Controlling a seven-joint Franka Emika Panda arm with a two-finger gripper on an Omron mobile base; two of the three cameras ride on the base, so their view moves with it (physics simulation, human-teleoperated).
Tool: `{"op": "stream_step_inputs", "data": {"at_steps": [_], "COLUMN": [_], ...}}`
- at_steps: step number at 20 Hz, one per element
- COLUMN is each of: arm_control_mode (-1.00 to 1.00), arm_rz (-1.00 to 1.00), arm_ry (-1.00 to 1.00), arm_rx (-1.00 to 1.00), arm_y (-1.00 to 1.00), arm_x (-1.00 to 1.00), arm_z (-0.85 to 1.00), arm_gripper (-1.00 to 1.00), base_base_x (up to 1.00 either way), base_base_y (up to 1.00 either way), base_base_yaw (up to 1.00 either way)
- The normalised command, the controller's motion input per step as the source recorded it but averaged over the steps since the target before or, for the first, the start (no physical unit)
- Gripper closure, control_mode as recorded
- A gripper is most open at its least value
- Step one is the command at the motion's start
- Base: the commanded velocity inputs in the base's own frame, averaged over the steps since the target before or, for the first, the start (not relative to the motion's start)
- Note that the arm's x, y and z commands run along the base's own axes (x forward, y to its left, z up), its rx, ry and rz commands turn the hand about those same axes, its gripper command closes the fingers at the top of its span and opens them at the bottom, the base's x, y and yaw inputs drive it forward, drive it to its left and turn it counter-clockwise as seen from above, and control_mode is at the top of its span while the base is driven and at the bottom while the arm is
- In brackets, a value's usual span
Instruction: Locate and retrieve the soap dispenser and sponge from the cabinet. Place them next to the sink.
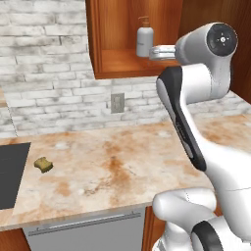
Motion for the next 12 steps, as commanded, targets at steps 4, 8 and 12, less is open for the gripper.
{"op": "stream_step_inputs", "data": {"at_steps": [4, 8, 12], "arm_control_mode": [-1.00, -1.00, -1.00], "arm_rz": [0.04, -0.01, 0.00], "arm_ry": [0.07, 0.00, -0.01], "arm_rx": [-0.02, 0.05, 0.00], "arm_y": [-0.04, -0.15, 0.00], "arm_x": [0.19, 0.34, 0.47], "arm_z": [0.27, -0.08, -0.01], "arm_gripper": [-1.00, -1.00, -1.00], "base_base_x": [0.00, 0.00, 0.00], "base_base_y": [0.00, 0.00, 0.00], "base_base_yaw": [0.00, 0.00, 0.00]}}
